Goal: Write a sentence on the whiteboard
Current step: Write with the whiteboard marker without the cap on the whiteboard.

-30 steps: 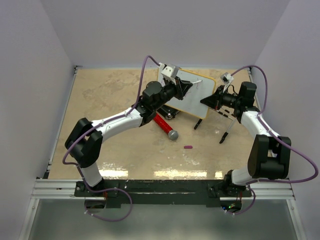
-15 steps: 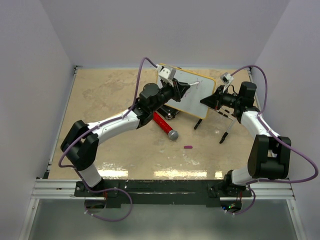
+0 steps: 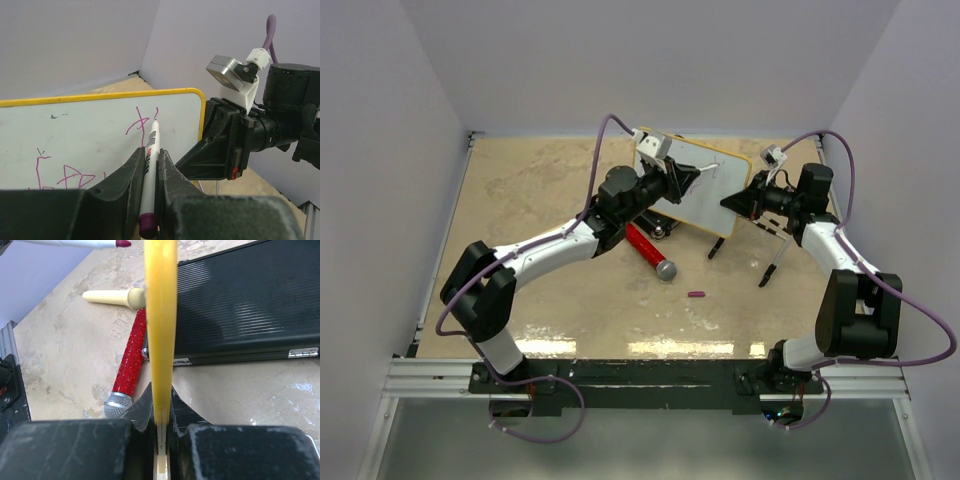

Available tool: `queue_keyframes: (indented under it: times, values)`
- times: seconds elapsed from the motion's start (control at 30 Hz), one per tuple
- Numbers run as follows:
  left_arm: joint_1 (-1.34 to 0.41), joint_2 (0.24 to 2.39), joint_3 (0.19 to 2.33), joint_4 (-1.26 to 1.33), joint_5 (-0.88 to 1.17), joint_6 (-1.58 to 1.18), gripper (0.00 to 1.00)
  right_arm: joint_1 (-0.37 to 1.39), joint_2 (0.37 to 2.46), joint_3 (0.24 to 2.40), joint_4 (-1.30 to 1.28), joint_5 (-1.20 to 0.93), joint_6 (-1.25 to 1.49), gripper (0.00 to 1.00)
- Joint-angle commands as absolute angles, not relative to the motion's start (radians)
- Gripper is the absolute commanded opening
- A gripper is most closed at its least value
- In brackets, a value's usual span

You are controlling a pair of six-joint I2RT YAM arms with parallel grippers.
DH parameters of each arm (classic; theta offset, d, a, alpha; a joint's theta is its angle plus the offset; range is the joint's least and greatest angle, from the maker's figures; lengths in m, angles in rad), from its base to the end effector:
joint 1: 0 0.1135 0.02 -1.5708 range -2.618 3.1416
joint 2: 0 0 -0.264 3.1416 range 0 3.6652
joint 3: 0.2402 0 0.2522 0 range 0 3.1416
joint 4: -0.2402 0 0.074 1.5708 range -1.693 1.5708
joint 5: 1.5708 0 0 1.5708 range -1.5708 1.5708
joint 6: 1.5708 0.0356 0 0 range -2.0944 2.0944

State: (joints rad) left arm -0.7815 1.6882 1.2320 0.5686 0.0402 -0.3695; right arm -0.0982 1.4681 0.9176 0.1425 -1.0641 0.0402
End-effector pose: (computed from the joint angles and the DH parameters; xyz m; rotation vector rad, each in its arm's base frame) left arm 0.2873 -0.2871 0.3339 0.3473 1.4934 -0.9596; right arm 0.3184 -0.0001 0.2629 -0.5553 1.7956 0.9980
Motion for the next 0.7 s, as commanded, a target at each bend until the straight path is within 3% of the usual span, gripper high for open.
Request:
queue_keyframes:
  times: [0.0,0.67]
  values:
    - [-0.784,1.706,1.270,0.580,0.041,-0.341,0.00,-0.094,1.437,0.937,0.133,-1.046,0.005,0.00]
    - [-0.784,1.749,1.331,0.561,0.046,-0.341,0.00,-0.092,1.439,0.939,0.130,-1.048,-0.025,0.00]
